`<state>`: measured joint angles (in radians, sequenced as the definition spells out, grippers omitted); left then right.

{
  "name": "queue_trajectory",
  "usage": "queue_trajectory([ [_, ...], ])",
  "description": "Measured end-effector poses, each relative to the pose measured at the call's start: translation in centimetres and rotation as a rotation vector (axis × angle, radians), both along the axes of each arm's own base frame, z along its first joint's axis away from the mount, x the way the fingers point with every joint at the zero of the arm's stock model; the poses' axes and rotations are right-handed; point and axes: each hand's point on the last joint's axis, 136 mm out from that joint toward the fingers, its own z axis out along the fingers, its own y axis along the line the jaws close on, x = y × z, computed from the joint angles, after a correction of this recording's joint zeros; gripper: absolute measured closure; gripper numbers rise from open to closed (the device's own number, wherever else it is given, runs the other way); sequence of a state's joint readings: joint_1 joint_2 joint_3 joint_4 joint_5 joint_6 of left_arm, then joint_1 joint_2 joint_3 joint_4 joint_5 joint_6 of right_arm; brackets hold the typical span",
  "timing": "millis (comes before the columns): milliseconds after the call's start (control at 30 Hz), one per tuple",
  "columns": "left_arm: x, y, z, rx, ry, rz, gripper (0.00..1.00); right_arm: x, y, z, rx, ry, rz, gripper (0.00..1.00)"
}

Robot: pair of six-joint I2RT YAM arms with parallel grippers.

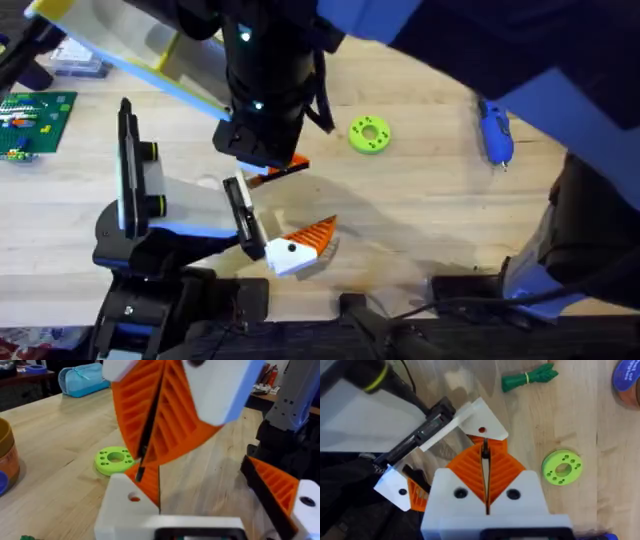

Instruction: Pick up the gripper from the table and insert it into the empty holder that is missing its gripper. Then pick up a screw, insert it into the mounting hole, and use the screwdriver to tighten it. Finally, clean up the table by picking up the vegetable and placing it into the bucket.

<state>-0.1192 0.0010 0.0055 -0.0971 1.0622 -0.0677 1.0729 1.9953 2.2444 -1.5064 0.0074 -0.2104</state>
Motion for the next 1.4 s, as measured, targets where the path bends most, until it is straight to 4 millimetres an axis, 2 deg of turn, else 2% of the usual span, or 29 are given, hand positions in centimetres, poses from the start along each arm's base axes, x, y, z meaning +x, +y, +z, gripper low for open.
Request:
queue_trajectory([
  [233, 0.00, 0.00, 0.00, 0.000, 0.000, 0.000, 0.013, 0.18, 0.49, 0.13, 0.021, -0.007, 0.001, 0.992],
  [1400, 0.00, 0.00, 0.00, 0.000, 0.000, 0.000, 0.013, -0.17, 0.24, -0.04, 0.005, 0.004, 0.005, 0.992],
])
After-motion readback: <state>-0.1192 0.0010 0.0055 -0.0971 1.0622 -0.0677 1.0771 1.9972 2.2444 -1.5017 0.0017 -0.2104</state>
